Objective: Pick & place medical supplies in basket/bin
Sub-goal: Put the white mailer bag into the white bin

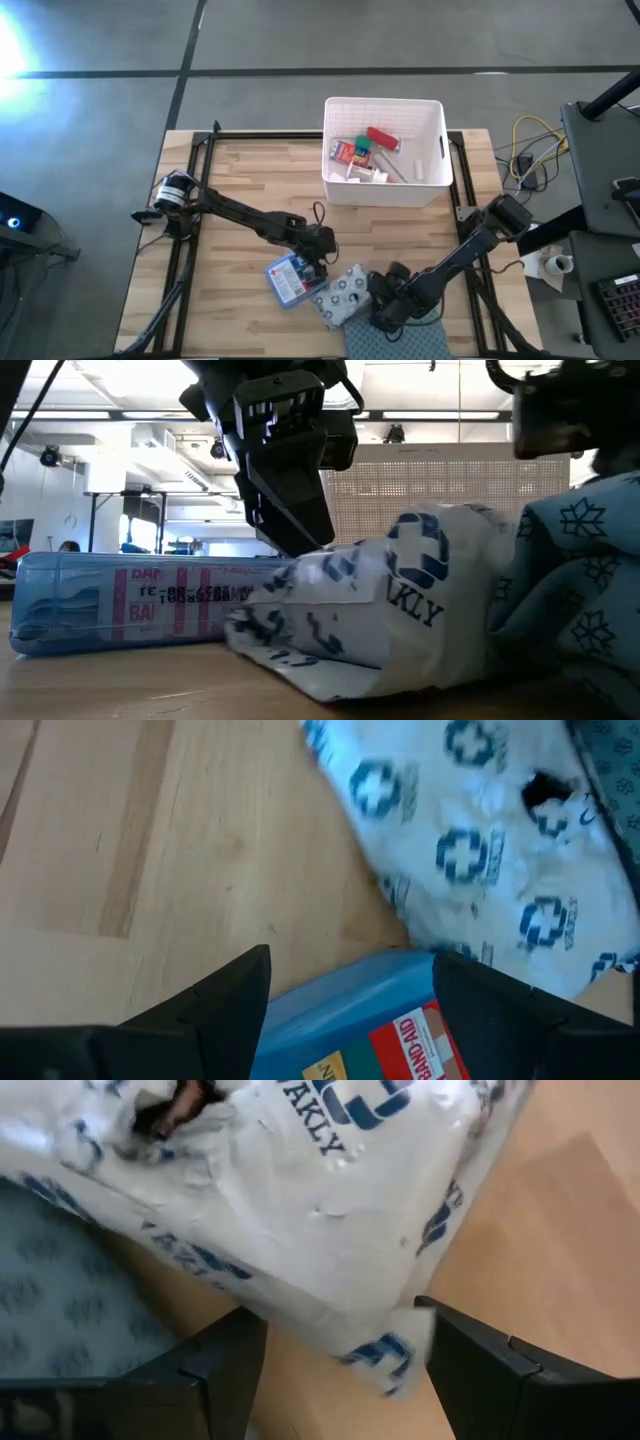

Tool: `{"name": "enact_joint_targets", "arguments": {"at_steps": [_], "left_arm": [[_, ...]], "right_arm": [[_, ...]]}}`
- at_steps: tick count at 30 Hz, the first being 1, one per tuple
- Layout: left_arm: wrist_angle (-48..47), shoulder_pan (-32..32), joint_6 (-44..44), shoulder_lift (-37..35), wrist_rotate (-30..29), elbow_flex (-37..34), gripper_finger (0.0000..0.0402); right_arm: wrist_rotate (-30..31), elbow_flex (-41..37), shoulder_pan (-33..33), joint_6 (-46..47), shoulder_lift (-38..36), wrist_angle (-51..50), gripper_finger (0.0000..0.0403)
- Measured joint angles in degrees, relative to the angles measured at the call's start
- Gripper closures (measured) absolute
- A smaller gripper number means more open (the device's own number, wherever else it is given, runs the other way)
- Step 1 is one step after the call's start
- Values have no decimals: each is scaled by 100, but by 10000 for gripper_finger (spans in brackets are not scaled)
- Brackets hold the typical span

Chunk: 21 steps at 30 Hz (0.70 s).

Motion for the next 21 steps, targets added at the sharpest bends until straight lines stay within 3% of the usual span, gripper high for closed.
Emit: {"name": "enact_joint_targets", "arguments": {"at_steps": [5, 15, 21], "left_arm": [[192, -2, 0, -1, 2, -21, 144], [184, -2, 0, -1, 1, -31, 144], [186, -2, 0, -18, 7, -30, 144]], "right_arm": [[117, 238, -261, -122, 0, 104, 161], [447, 1134, -831, -1649, 0, 100, 161], [454, 1279, -1120, -1971, 0, 96, 161]]}}
